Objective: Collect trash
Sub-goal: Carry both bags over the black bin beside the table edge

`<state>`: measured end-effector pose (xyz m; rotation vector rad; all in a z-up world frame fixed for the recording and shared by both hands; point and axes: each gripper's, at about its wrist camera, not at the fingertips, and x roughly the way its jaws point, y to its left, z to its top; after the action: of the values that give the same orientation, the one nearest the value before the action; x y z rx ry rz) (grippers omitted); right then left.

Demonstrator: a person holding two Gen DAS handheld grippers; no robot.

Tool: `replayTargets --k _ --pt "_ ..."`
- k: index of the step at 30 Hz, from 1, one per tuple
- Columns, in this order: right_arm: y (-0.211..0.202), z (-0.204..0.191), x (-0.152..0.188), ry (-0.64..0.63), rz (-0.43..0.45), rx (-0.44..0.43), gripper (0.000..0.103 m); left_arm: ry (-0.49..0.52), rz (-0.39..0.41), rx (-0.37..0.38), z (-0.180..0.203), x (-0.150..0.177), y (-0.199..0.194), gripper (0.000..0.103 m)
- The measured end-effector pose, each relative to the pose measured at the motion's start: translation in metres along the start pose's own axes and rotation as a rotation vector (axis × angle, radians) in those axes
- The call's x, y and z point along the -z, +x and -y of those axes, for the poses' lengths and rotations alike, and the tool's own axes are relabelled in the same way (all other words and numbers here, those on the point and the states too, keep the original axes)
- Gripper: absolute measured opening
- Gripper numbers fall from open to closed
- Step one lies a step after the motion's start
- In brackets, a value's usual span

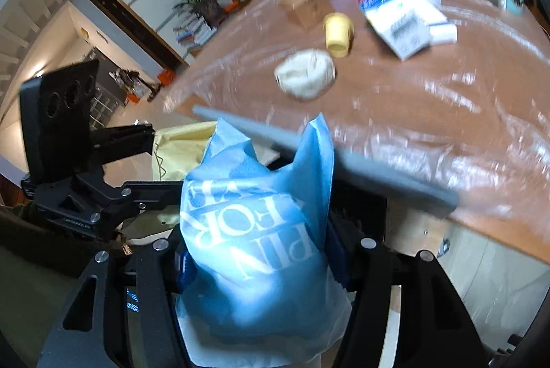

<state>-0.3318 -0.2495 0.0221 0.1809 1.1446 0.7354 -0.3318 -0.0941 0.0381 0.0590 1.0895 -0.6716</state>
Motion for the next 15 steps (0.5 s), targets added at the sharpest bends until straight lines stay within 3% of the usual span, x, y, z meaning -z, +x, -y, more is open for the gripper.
replayTargets --k 9,15 --pt "0.033 0.013 0.023 0.06 -0.041 0.026 0.059 -0.052 -0.039 -0.054 -0.012 0.018 0.034 0.062" --pt "0.049 0.02 0.019 0.095 -0.042 0.045 0.059 -0.056 -0.055 -0.104 -0.018 0.021 0.053 0.062"
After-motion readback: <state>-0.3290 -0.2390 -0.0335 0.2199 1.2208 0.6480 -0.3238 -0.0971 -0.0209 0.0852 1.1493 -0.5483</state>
